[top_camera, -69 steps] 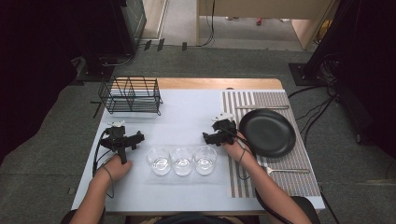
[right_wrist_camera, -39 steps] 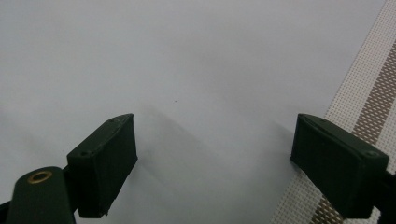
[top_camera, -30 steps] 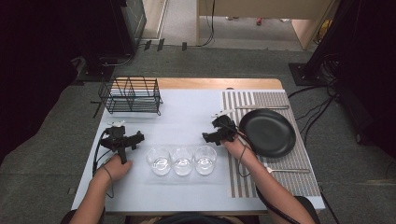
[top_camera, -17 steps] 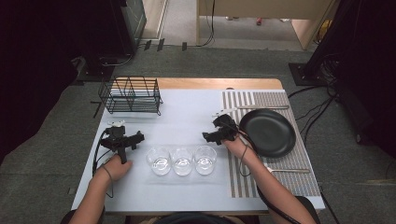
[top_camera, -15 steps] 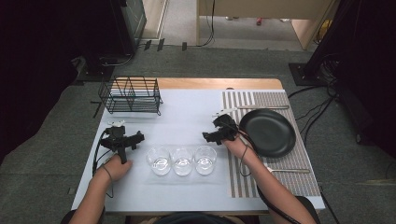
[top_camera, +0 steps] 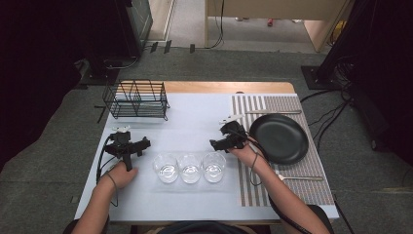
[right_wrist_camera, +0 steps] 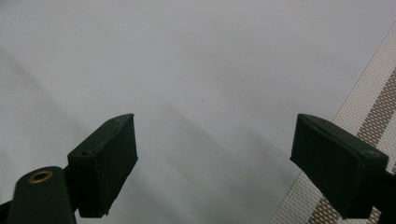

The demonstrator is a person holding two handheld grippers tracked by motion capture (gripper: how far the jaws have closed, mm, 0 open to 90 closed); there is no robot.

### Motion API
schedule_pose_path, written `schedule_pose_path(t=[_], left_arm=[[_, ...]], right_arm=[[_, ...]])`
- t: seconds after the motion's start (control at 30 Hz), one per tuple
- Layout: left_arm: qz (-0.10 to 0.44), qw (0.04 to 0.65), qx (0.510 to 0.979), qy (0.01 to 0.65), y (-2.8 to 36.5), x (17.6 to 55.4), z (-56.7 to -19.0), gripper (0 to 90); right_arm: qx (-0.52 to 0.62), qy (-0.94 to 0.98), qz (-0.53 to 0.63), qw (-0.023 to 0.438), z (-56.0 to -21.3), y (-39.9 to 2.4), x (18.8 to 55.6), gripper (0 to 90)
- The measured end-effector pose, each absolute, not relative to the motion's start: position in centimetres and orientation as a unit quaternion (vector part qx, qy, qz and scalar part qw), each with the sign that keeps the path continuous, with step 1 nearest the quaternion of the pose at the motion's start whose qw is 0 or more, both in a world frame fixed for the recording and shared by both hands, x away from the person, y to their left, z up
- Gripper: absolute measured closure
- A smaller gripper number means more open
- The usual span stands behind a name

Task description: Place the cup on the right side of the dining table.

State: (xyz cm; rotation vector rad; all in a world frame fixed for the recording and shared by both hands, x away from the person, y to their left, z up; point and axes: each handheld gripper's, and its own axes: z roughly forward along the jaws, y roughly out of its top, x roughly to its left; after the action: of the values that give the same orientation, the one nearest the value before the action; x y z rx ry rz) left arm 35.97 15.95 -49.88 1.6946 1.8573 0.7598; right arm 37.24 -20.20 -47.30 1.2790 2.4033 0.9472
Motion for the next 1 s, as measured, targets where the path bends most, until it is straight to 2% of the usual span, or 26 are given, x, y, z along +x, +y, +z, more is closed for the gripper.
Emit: schedule_pose_path(t=[1.0], left_arm=[[0.280,0.255,0.624,0.684,15.9,36.0,-49.9,0.0]], right_arm=[[0.418,0.829,0.346,0.138,-45.4,-20.6,36.0,14.7]])
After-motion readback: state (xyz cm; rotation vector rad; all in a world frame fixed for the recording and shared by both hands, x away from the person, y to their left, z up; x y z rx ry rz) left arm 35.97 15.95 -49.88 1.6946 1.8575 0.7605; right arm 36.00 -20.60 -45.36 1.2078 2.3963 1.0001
